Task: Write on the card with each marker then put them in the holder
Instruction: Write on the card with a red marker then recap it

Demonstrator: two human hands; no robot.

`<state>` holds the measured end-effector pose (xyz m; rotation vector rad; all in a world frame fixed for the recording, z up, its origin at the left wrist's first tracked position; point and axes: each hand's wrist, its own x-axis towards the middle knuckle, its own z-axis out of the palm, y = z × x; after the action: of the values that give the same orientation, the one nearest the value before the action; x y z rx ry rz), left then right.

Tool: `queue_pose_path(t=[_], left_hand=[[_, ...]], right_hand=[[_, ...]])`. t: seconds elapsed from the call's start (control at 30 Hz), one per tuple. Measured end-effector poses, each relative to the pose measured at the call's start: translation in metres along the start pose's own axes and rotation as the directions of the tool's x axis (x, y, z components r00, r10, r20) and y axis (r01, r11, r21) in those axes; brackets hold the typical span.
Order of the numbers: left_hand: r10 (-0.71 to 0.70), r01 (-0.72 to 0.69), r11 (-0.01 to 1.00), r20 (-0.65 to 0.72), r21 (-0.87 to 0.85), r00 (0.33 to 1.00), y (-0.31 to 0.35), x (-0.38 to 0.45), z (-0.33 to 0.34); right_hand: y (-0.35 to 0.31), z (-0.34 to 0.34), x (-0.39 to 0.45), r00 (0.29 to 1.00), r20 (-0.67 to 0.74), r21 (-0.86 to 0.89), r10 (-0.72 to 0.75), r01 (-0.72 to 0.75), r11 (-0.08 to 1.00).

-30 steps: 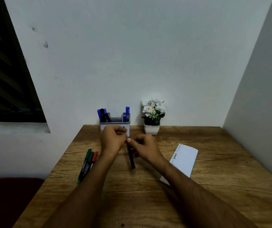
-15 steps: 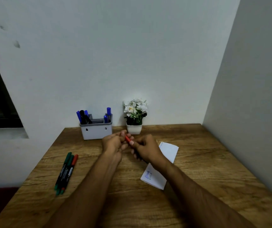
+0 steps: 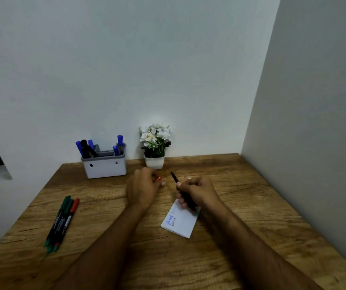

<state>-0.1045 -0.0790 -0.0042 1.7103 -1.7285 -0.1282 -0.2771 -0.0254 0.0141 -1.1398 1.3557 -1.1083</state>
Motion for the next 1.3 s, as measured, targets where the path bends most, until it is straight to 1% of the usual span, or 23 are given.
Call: queue_pose_path(t=[0.1,0.17,0.27,0.33,0.4,0.47,0.5,0.57,0.7,0.77,0.83,0.87,0.93,1.03,1.17,1.27,1.3], left_hand=[[0.056,-0.063,0.982,0.046,0.177,0.997,0.005,-0.003,0.01],[0.052,-0.062,0.974,0.049,0.22,0.997,0.005,-0.006,0.012],[0.05,-0.051,0.971,0.008,0.233,0.999,0.003,-0.01,0.013],[0.113,-0.109,0.974,-0.01,0.198,0.994,0.001,-0.014,0.012],[0.202,-0.199,0.976,-0.019,0.092,0.979,-0.002,-0.02,0.01],[0.278,-0.278,0.96,0.005,-0.021,0.961,-0.004,-0.029,0.006],[0.318,-0.315,0.947,0.037,-0.063,0.948,-0.004,-0.035,0.002],[0.379,-0.366,0.924,0.146,-0.108,0.914,-0.006,-0.048,-0.005],[0.43,-0.401,0.903,0.376,-0.157,0.821,-0.012,-0.06,-0.018],[0.438,-0.405,0.898,0.442,-0.174,0.783,-0.011,-0.063,-0.021],[0.442,-0.418,0.894,0.483,-0.164,0.756,-0.011,-0.064,-0.019],[0.44,-0.423,0.893,0.498,-0.155,0.747,-0.011,-0.064,-0.018],[0.435,-0.43,0.892,0.511,-0.137,0.741,-0.014,-0.063,-0.015],[0.438,-0.43,0.891,0.522,-0.144,0.732,-0.019,-0.061,-0.01],[0.455,-0.461,0.878,0.516,-0.126,0.725,-0.02,-0.061,-0.008],[0.443,-0.435,0.889,0.512,-0.143,0.736,-0.019,-0.064,-0.011],[0.44,-0.421,0.893,0.507,-0.159,0.741,-0.018,-0.065,-0.012]], right_hand=[[0.004,-0.006,-0.001,0.999,-0.015,0.051,-0.035,0.035,0.998],[0.005,-0.01,-0.002,0.997,-0.031,0.057,-0.065,0.066,0.996],[0.005,-0.014,-0.002,0.993,-0.044,-0.001,-0.113,0.113,0.994],[0.005,-0.016,-0.001,0.991,-0.039,-0.018,-0.131,0.131,0.991],[0.004,-0.016,-0.001,0.991,-0.028,-0.002,-0.13,0.13,0.992],[0.003,-0.017,-0.003,0.993,-0.014,0.029,-0.118,0.118,0.993],[0.002,-0.018,-0.004,0.994,-0.014,0.06,-0.107,0.108,0.992],[0.002,-0.02,-0.006,0.996,-0.026,0.135,-0.084,0.087,0.987],[0.005,-0.02,-0.008,0.992,0.022,0.246,-0.12,0.111,0.963],[0.007,-0.02,-0.009,0.994,0.053,0.365,-0.1,0.074,0.928],[0.01,-0.023,-0.01,0.99,0.078,0.412,-0.117,0.075,0.908],[0.011,-0.025,-0.011,0.988,0.08,0.407,-0.129,0.086,0.909],[0.016,-0.028,-0.013,0.99,0.038,0.365,-0.138,0.115,0.924],[0.024,-0.032,-0.015,0.981,-0.006,0.247,-0.194,0.189,0.95],[0.029,-0.029,-0.021,0.952,0.046,0.093,-0.301,0.296,0.951],[0.029,-0.024,-0.025,0.918,0.077,-0.101,-0.389,0.396,0.913],[0.031,-0.021,-0.026,0.913,0.094,-0.146,-0.397,0.407,0.901]])
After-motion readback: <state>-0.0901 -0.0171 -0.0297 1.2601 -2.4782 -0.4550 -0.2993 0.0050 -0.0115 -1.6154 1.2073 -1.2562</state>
